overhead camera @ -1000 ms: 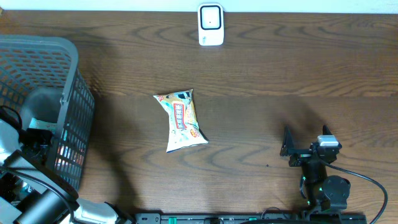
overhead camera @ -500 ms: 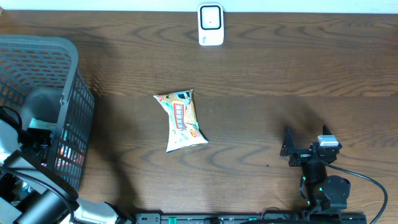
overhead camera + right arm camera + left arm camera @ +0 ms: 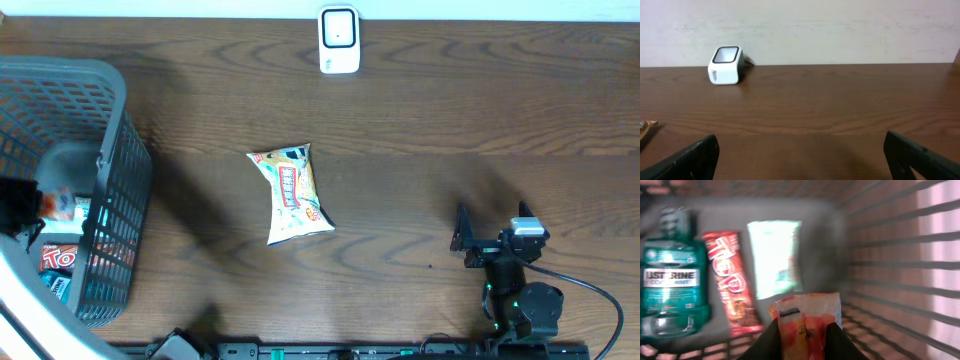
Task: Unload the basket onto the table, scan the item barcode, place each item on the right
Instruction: 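Carry the orange packet over and set it beside the snack bag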
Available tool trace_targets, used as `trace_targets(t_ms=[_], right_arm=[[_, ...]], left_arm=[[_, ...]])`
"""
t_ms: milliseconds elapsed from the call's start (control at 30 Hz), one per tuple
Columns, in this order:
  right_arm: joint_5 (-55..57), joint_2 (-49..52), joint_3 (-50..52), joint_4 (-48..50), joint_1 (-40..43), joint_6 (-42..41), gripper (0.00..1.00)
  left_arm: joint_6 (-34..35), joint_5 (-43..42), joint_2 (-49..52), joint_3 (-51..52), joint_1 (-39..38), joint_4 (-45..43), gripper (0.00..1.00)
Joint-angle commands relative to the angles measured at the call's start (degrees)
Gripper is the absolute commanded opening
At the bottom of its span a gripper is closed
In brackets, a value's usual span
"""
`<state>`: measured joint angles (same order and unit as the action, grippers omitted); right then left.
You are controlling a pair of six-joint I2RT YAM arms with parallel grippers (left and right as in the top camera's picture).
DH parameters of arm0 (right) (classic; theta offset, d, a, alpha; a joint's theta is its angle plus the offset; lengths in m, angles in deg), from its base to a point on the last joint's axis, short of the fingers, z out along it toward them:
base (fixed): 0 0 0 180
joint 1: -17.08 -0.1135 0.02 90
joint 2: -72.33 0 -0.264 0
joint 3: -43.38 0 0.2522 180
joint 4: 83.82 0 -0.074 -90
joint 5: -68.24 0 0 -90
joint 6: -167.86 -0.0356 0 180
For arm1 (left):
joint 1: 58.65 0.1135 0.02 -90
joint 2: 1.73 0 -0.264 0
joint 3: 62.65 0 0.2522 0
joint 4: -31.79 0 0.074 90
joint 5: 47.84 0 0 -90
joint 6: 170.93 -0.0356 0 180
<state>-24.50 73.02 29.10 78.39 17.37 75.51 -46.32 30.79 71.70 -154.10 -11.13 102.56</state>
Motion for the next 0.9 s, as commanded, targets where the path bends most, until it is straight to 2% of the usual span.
trace_targets(t_ms=[0,133,267,400,533,567,633,700,867], right_arm=[[0.3,-0.3,0.2,-0.1,-0.4,0.3,0.99],[0.3,-0.3,0.2,-0.1,-0.4,0.3,0.99],[0.3,-0.3,0.2,-0.1,-0.4,0.3,0.99],[0.3,-0.3,0.2,-0.1,-0.4,0.3,0.99],[0.3,-0.3,0.2,-0.1,-0.4,0.3,0.99],[0.3,-0.3,0.2,-0.1,-0.4,0.3,0.99],[0.3,-0.3,0.2,-0.1,-0.4,0.3,0.99],[0.3,-0.3,0.2,-0.1,-0.4,0.3,0.99],[0.3,-0.3,0.2,-0.1,-0.4,0.3,0.99]], left_arm=[[4.6,-8.2,-9.2,-1.0,-0.1,-0.5,0.24],[8.0,-14.2,-18.3,-1.0,-1.8,-2.6,0.25],[11.8,-15.7,-24.6,-1.0,-6.3,-3.7,0.25],[16.1,-15.6,-26.8,-0.9,-17.2,-4.5,0.25],[16.1,-14.0,-24.6,0.1,-27.1,-5.5,0.25],[16.1,-11.5,-22.2,0.5,-32.9,-5.6,0.25],[16.1,-8.8,-19.3,0.6,-38.4,-5.5,0.25],[16.1,-4.4,-13.7,0.6,-47.8,-6.1,0.25],[16.1,3.6,-1.3,0.5,-62.0,-9.4,0.25]])
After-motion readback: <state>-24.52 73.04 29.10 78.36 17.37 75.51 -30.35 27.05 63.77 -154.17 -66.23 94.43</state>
